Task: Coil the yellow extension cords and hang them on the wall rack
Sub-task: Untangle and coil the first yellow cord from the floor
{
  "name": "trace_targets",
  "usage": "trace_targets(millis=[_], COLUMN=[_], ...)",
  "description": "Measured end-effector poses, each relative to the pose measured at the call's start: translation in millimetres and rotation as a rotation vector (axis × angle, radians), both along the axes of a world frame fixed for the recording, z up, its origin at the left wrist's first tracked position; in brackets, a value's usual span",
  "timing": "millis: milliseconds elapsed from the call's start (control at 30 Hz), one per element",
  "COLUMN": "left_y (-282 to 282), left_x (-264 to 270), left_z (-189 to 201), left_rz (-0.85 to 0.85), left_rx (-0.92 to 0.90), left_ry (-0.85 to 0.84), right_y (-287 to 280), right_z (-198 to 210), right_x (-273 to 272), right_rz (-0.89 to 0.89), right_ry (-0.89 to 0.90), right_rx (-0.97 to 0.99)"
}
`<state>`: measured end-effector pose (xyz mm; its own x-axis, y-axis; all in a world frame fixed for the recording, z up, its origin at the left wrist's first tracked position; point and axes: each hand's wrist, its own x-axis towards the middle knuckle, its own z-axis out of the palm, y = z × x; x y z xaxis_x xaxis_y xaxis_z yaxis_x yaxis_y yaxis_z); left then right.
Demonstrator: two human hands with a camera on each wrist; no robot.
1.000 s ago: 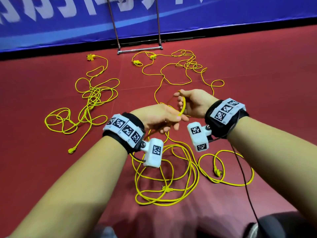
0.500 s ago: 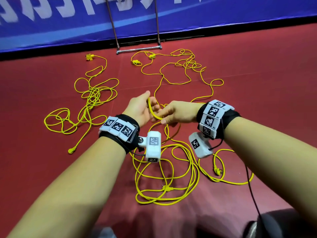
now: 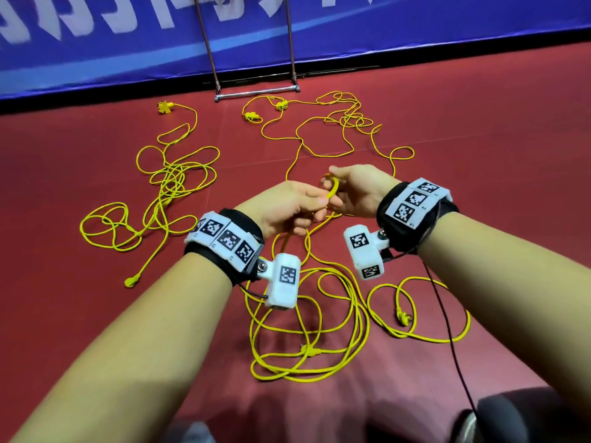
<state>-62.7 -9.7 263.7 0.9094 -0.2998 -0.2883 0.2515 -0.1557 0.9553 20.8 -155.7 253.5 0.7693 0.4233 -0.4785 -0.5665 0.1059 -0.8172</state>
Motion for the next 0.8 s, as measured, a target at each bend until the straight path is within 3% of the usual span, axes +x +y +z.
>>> trace_targets(millis=[133,267,400,567,700,800], left_y=[1.8,9.8,23.5,28.6,24.3,20.8], left_x=[-2.9,5.4,12.7,15.0,12.4,7.2], left_z=[2.2,2.4,1.3,1.4,1.2,8.2], left_rz=[-0.005,0.315,0.598,0.729,0.647,0.453], left_rx=[0.021,-0.128,-0.295,-0.546,-0.466,-0.339], left_ry=[0.088,0.208,0.199,0.166,0.062,-0.010], right_y=[3.8,5.6,7.4,11.5,8.8,5.7], right_z=[0.1,5.8,10.4,-1.9,-6.3,-4.4], right_x=[-3.0,-6.5,-13.5,-22.9,-23.3,-18.6], right_rz=[-0.015,0.130,0.332,0.626,0.677,0.426], right_ry=[-0.185,-0.386,-0.548,-0.624,-0.530,-0.377], right_rx=[0.047,0.131,0.004,-0.179,-0.294,-0.271])
